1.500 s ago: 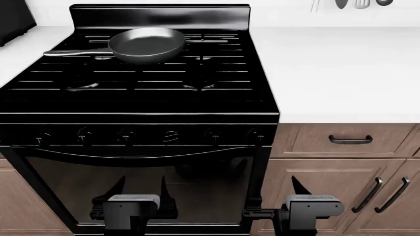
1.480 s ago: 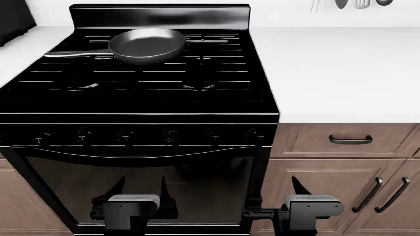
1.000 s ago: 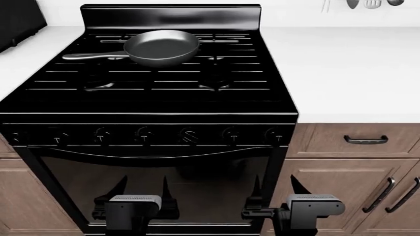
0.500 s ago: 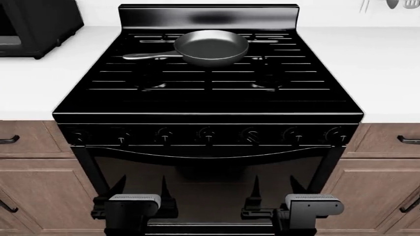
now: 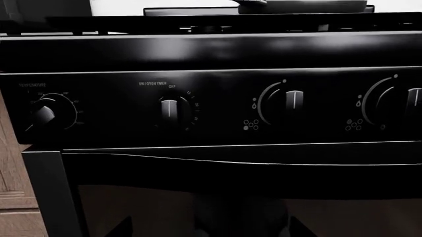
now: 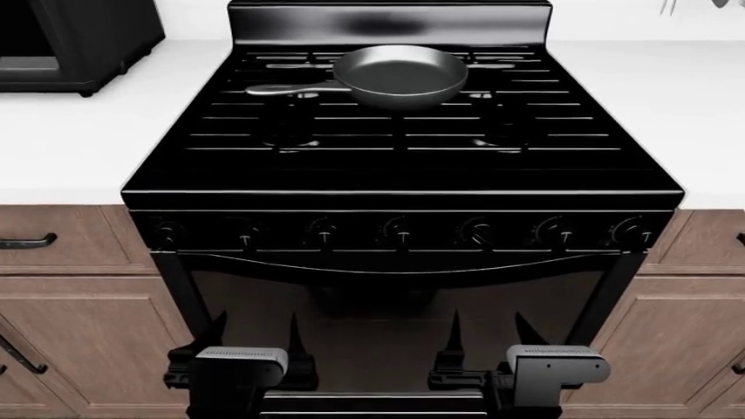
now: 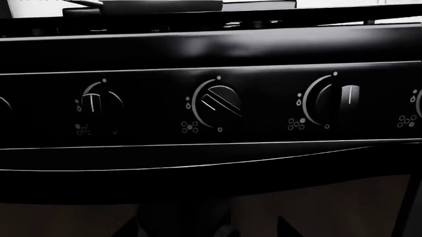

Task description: Turn off the center burner of the stove.

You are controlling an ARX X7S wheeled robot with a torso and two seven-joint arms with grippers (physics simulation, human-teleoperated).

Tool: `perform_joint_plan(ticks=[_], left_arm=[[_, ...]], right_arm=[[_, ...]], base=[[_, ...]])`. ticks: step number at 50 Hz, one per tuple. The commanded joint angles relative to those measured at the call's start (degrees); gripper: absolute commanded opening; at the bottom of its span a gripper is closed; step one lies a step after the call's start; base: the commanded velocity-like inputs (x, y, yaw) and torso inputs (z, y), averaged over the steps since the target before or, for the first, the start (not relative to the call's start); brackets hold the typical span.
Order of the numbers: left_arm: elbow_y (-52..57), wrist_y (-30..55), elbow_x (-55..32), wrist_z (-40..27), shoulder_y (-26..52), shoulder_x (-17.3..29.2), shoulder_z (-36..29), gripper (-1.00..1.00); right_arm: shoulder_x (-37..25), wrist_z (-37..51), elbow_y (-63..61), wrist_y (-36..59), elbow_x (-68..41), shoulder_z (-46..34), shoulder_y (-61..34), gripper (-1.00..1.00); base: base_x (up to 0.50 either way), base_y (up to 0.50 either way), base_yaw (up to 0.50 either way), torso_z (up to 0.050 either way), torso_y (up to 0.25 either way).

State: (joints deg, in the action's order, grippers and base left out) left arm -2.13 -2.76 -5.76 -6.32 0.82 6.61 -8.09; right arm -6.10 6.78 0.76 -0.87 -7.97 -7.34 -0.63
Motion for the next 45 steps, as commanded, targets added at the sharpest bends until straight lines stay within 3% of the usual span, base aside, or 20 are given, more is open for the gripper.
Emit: perform_joint_plan(ticks=[1, 41, 45], left_arm=[[0.02, -0.04, -0.65, -0.32, -0.12, 0.59, -0.86, 1.0], [-0.29, -0.21, -2.18, -1.96, 0.28, 2.0, -2.59, 1.0], [-0.42, -0.47, -2.22, -2.14, 0.35, 2.1, -2.75, 1.0]], right_arm=[[-0.66, 0.75, 0.21, -0.33, -0.41, -0.75, -0.05, 1.0], [-2.26, 2.56, 0.22, -0.6, -1.9, -2.63, -0.3, 1.0], [-2.5, 2.83, -0.06, -0.57, -1.68, -2.93, -0.26, 1.0]], base=[[0.0, 0.0, 0.0, -0.05, 0.0], [0.0, 0.0, 0.0, -0.05, 0.0], [0.0, 0.0, 0.0, -0.003, 0.0]])
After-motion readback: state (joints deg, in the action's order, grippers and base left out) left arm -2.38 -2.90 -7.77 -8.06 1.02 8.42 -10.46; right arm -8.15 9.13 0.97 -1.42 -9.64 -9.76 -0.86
